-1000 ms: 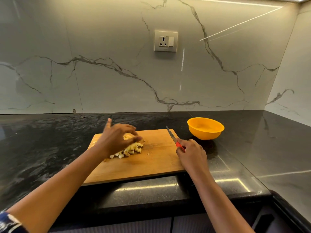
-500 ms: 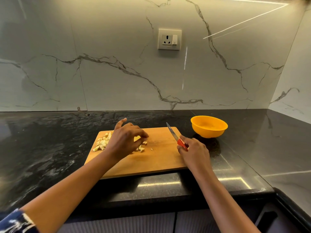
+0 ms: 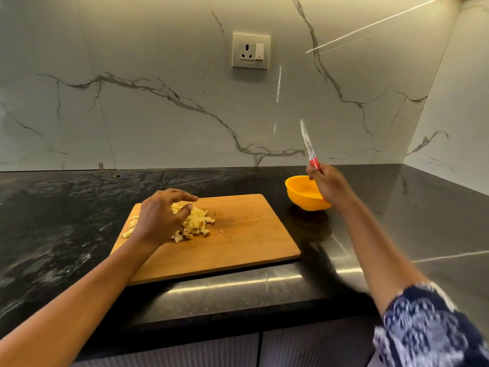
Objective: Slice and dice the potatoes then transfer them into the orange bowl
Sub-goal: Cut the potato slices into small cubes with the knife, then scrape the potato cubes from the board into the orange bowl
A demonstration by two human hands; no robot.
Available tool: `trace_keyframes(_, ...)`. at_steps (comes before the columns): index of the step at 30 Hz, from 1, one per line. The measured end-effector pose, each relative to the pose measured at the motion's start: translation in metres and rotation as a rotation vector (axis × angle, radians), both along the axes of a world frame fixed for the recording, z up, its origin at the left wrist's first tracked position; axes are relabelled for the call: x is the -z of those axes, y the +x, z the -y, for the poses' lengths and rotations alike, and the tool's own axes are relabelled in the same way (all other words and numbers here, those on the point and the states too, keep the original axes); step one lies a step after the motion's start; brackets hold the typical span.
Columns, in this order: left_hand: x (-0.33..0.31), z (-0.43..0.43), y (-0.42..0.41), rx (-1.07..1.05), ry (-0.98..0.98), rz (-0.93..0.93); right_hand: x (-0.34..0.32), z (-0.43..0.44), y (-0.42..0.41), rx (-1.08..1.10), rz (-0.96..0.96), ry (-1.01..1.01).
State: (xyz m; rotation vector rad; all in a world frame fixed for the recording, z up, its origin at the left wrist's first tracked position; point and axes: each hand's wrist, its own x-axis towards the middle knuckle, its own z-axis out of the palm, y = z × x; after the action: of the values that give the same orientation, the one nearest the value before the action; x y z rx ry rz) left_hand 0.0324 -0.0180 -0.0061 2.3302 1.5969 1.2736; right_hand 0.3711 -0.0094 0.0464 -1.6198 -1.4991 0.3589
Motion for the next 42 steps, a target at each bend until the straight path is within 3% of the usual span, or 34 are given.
trace_keyframes(8,0.002,-0.006,-0.007,-0.035,-0.104,0.075,-0.004,-0.053,0.050,-0.027,0.112,-0.329)
trace_keyframes(15,0.002,-0.004,-0.004,-0.007,-0.154,0.094,0.003,-0.044,0.048,-0.094,0.009,-0.323)
trace_keyframes(21,-0.004,0.003,-0.007,-0.011,-0.166,0.144,0.001,-0.018,0.033,-0.113,0.106,-0.314)
trace_keyframes(24,-0.012,0.007,-0.013,-0.013,-0.177,0.260,-0.006,0.005,0.013,-0.082,0.163,-0.217)
trace_keyframes(29,-0.019,0.018,-0.036,-0.057,-0.230,0.567,-0.009,0.060,-0.043,-0.124,0.098,-0.010)
trace_keyframes(34,-0.012,0.034,-0.047,-0.183,-0.354,0.660,0.023,0.087,-0.095,-0.238,0.060,-0.136)
trace_keyframes(38,-0.007,0.040,-0.052,-0.244,-0.572,0.695,0.046,0.071,-0.108,-0.132,0.139,-0.196)
trace_keyframes(42,-0.006,0.044,-0.059,-0.168,-0.675,0.929,0.059,0.057,-0.112,-0.040,0.216,-0.257)
